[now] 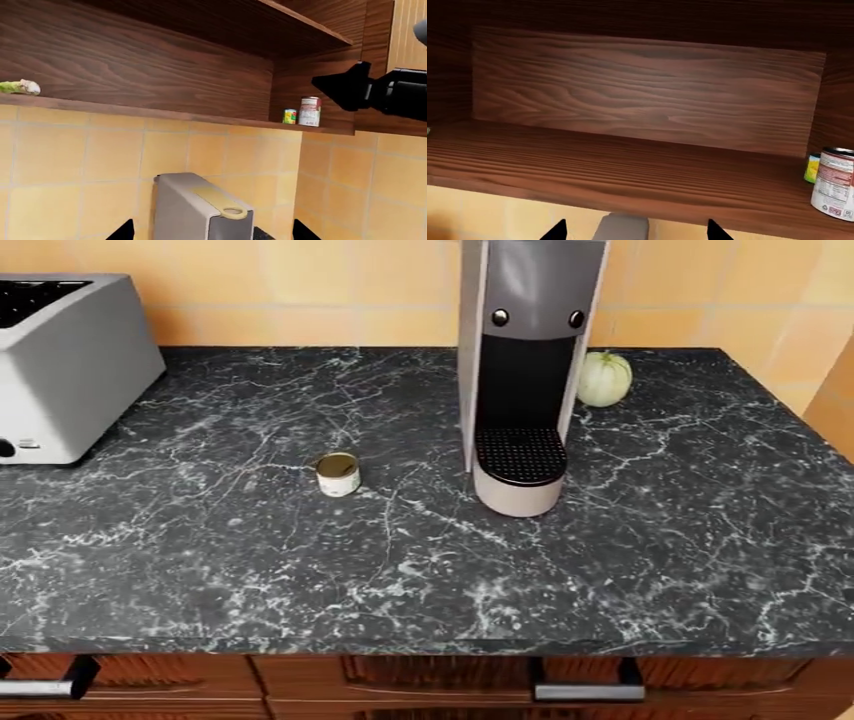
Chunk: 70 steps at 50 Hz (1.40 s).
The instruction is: Pick the cans from the counter and place them in their designated side in the cabinet.
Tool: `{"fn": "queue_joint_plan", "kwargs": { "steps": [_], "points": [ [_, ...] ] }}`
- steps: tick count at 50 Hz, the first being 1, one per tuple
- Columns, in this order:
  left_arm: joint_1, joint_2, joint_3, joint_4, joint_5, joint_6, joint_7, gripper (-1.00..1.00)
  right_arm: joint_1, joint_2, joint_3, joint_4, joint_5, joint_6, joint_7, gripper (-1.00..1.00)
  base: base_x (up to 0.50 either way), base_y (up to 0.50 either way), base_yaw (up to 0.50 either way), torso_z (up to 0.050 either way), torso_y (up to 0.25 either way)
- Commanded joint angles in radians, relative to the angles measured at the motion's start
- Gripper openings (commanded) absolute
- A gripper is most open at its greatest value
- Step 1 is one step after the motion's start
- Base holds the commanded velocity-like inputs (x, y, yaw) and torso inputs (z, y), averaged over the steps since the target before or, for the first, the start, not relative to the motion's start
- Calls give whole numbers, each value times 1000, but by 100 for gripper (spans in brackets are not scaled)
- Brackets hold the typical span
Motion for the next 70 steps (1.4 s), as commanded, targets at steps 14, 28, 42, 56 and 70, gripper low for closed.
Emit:
{"fn": "queue_joint_plan", "kwargs": {
  "steps": [14,28,42,56,70],
  "points": [
    [389,3,-161,166,309,32,137,100,-2,75,11,141,166,-393,-22,100,-3,426,0,0,0],
    [448,39,-174,189,325,72,124,100,-563,38,-51,-1044,-563,294,-674,100,-2,362,0,0,0],
    [487,54,-166,191,371,76,145,100,-969,-62,-2,-1240,-641,297,-673,100,0,0,0,0,0],
    [516,58,-162,193,390,84,144,100,-1200,-60,-107,-1322,-331,296,-362,100,0,0,0,0,0],
    [545,64,-170,185,422,94,185,100,-1207,-58,-211,-1204,-576,286,-636,100,0,0,0,0,0]
  ]
}}
